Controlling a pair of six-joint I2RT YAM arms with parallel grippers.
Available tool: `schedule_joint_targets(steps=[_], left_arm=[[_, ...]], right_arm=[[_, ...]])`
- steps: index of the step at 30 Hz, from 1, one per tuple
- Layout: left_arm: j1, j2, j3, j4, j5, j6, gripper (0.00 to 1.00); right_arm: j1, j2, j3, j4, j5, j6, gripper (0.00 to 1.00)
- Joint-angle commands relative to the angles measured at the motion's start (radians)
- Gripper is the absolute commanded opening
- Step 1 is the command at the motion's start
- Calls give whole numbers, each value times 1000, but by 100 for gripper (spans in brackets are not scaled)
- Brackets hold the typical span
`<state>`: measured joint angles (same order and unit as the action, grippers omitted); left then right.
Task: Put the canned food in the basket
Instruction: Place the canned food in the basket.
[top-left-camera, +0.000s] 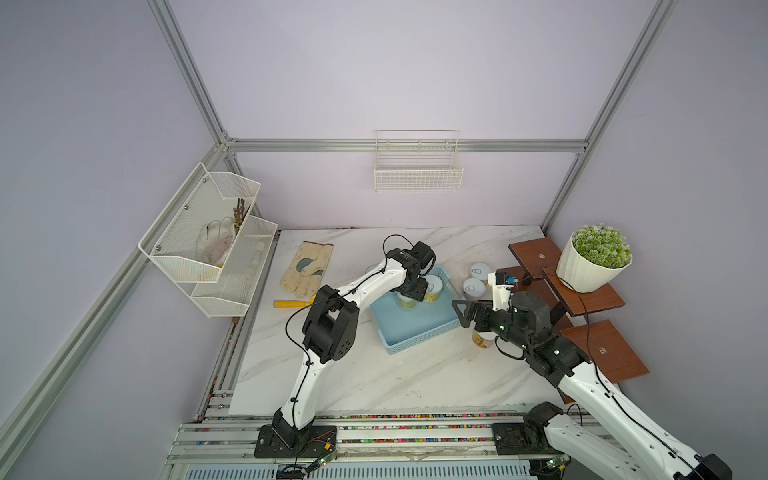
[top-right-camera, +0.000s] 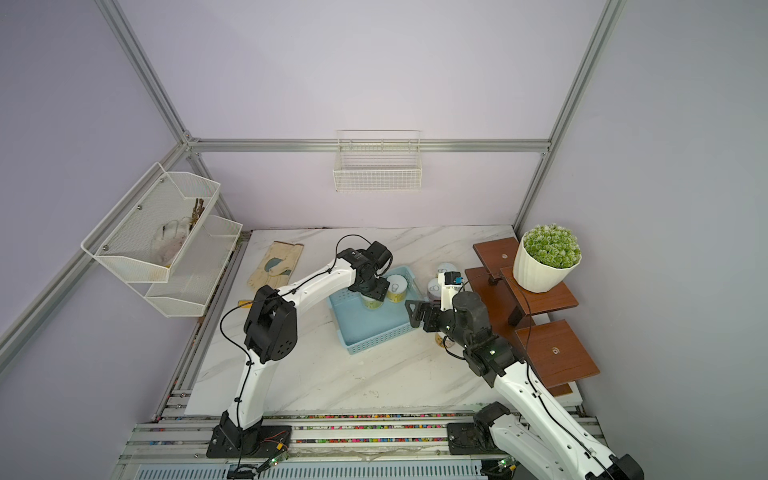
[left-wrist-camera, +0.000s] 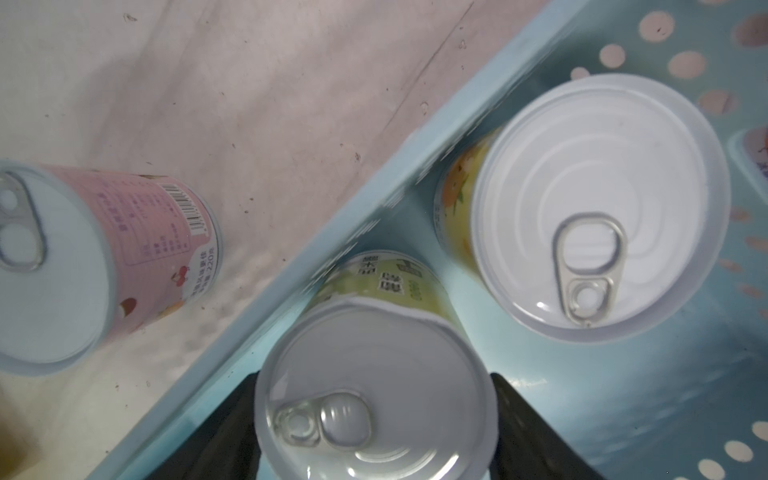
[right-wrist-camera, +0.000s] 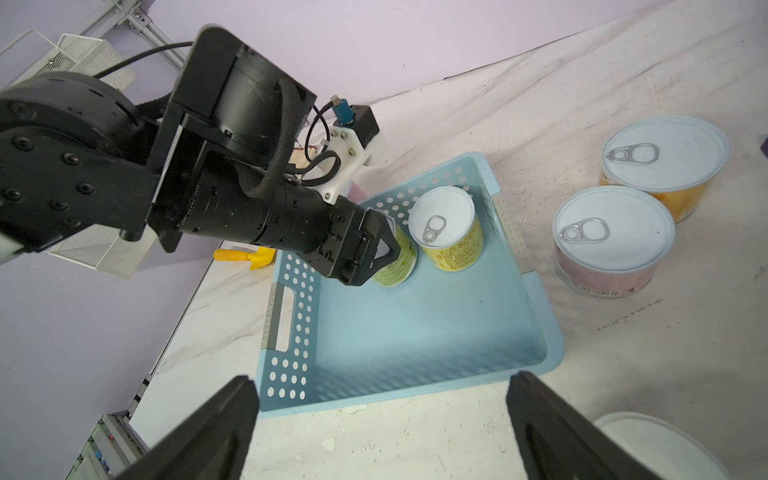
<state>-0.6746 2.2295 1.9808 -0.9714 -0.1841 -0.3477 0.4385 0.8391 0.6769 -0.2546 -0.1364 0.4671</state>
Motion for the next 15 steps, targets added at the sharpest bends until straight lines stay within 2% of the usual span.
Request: schedule_joint_targets(steps=[1, 10, 15], left_arm=[[-2, 0, 68, 68, -53, 12, 72], [-1, 50, 90, 66, -64, 16, 75], [-2, 67, 90, 64, -55, 10, 91]], right_arm=[[-4, -18, -7, -5, 15, -4, 99], [-5, -21, -5, -13, 16, -8, 99], [-5, -18, 1, -23, 18, -13, 99]])
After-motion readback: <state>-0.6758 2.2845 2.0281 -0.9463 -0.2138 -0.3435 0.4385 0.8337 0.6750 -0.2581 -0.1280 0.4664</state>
